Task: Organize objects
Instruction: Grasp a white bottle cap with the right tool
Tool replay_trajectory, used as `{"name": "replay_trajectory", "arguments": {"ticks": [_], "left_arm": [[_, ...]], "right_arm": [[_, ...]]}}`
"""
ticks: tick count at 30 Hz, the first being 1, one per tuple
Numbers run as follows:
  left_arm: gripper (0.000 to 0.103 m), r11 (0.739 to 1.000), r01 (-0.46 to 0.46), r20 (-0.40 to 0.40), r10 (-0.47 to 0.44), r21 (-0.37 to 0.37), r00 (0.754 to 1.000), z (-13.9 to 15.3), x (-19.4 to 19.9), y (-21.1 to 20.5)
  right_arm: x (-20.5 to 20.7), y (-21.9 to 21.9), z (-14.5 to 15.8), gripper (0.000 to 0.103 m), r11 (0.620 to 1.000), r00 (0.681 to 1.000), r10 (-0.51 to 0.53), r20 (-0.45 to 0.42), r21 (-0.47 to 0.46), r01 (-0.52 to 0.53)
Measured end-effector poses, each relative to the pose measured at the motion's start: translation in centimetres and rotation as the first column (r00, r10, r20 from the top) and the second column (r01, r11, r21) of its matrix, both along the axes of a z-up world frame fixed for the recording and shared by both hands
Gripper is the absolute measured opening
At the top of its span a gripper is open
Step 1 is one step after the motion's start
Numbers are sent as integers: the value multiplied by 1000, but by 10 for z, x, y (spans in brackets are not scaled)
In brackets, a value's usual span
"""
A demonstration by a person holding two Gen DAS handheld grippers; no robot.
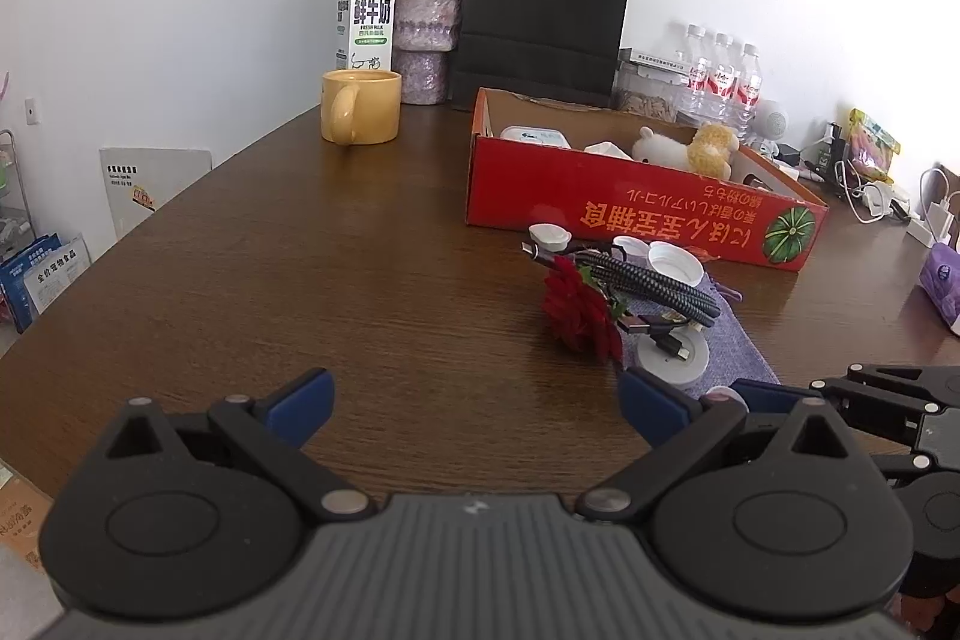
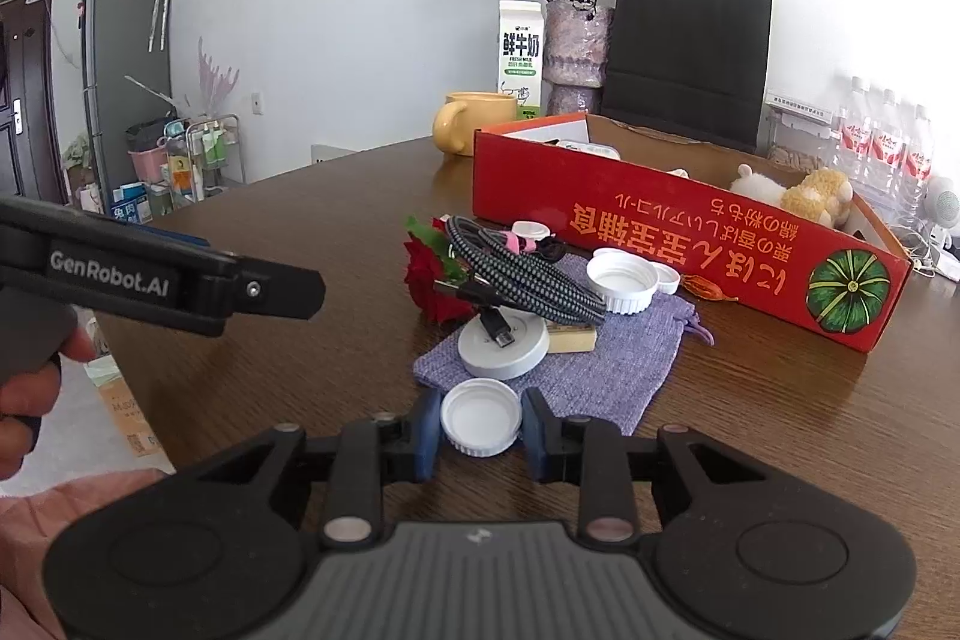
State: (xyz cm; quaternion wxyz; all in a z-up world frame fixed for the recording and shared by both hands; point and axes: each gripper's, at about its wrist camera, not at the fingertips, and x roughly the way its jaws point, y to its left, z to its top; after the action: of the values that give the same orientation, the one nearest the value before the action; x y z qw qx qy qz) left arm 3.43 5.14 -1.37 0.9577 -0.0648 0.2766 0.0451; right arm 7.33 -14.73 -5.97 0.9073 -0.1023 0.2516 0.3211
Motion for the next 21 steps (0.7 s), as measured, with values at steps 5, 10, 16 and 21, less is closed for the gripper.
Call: {"name": "replay_trajectory", "arguments": {"ticks": [5,10,16,21], "left_arm": [[103,1000,7,-8,-7,4,1000,1,4,-1],[103,999,30,-5,-30,20,1000,7,11,-7],[103,996,74,-6,-74,51,997,20,29,-18],[103,990,120,-45,-117,74,992,33,54,-23]], "right_arm": [[1,-17,16,27,997,999,-28,39,74,25],[12,-34,24,27,991,994,-97,52,97,91],[31,-55,30,27,981,984,-164,64,120,155],[54,-70,37,27,975,979,-193,70,128,183]]}}
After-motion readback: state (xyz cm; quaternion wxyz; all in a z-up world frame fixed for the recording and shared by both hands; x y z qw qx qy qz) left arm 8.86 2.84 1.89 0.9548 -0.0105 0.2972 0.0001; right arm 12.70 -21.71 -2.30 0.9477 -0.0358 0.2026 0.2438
